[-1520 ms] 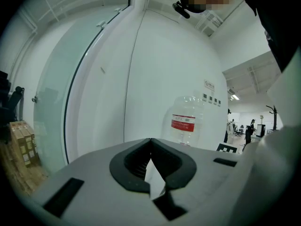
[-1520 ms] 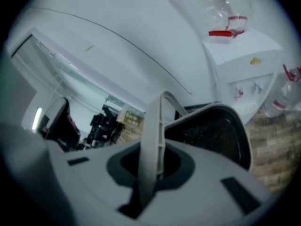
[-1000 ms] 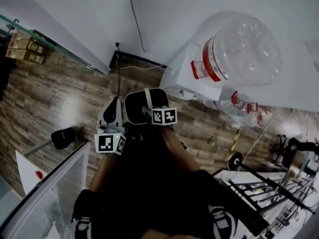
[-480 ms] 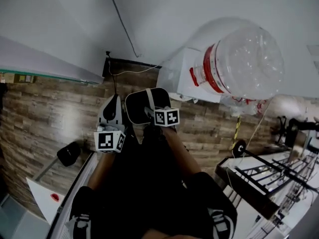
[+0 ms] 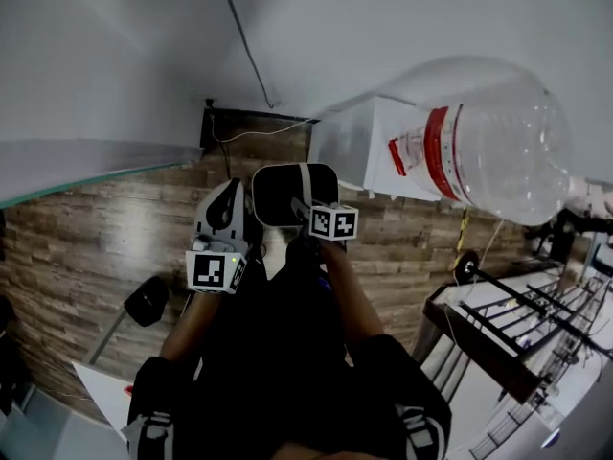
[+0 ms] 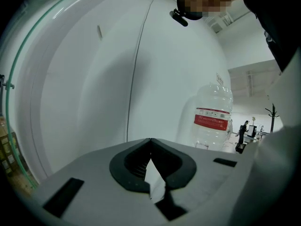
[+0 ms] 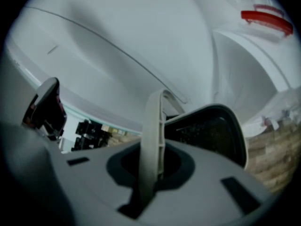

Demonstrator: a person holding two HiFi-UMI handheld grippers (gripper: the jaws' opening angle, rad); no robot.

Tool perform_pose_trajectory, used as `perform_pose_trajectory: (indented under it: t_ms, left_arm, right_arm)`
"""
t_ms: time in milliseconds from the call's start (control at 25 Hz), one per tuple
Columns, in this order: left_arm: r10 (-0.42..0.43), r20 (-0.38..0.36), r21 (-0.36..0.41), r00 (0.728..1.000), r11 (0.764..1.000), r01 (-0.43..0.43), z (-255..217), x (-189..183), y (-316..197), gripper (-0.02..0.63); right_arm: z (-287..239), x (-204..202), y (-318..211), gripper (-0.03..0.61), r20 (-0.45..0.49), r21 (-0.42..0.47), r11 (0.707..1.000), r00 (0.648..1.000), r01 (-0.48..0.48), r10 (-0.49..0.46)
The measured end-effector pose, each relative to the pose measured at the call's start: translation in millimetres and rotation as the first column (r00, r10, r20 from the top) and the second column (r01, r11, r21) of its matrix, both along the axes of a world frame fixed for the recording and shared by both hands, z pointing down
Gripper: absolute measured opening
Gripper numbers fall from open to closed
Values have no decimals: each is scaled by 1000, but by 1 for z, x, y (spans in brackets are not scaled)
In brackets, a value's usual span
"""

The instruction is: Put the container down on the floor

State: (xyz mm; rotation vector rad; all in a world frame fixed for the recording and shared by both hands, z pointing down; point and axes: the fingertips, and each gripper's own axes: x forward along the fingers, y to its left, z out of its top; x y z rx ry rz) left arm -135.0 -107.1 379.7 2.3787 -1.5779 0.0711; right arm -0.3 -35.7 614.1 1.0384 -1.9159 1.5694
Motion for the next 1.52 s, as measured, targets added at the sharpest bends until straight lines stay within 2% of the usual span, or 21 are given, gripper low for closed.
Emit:
perform_pose_trajectory:
  t_ms: [320, 720, 1040, 1520]
  left_arm:
    - [57, 3, -7, 998, 998, -57, 20, -11, -18, 28]
    - [62, -29, -16, 998, 998, -63, 54, -20, -39, 28]
    - [90, -8, -54, 996, 994, -90, 106, -25, -43, 28]
    - [65, 12, -99, 998, 993, -64, 165, -44, -61, 28]
  right_arm:
    - [37, -19, -19, 40, -15, -24, 999, 999, -47, 47]
    - [113, -34, -38, 40, -52, -53, 996, 996, -69, 66]
    - [180, -40, -44, 40, -76, -66, 995, 994, -79, 74]
    - [253, -36, -70, 40, -136, -68, 990, 984, -126, 116]
